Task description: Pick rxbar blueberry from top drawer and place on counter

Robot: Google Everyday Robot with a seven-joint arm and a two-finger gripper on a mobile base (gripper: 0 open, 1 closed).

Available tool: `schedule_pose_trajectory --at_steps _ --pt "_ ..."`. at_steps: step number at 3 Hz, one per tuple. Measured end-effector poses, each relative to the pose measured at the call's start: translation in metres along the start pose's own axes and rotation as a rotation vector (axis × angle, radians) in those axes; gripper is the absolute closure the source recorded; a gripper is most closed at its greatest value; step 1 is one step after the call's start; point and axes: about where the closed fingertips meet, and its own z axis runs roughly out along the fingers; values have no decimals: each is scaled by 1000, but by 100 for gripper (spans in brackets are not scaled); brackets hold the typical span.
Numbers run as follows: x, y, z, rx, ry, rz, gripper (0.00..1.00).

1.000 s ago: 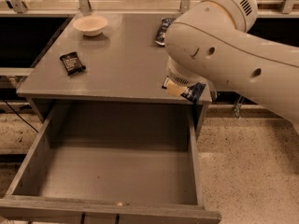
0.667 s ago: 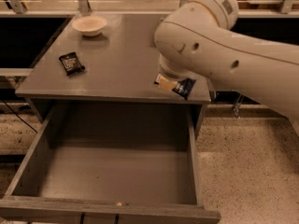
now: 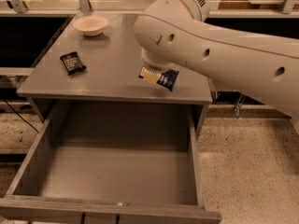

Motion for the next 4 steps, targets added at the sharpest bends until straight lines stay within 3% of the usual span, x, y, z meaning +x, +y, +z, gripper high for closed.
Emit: schedule_pose_trajectory --at_steps 1,2,4 --pt "-22 -3 8 -7 -16 -53 100" --pt "-22 -3 9 -7 -16 -54 100" --pt "-43 14 37 -63 -54 -94 100"
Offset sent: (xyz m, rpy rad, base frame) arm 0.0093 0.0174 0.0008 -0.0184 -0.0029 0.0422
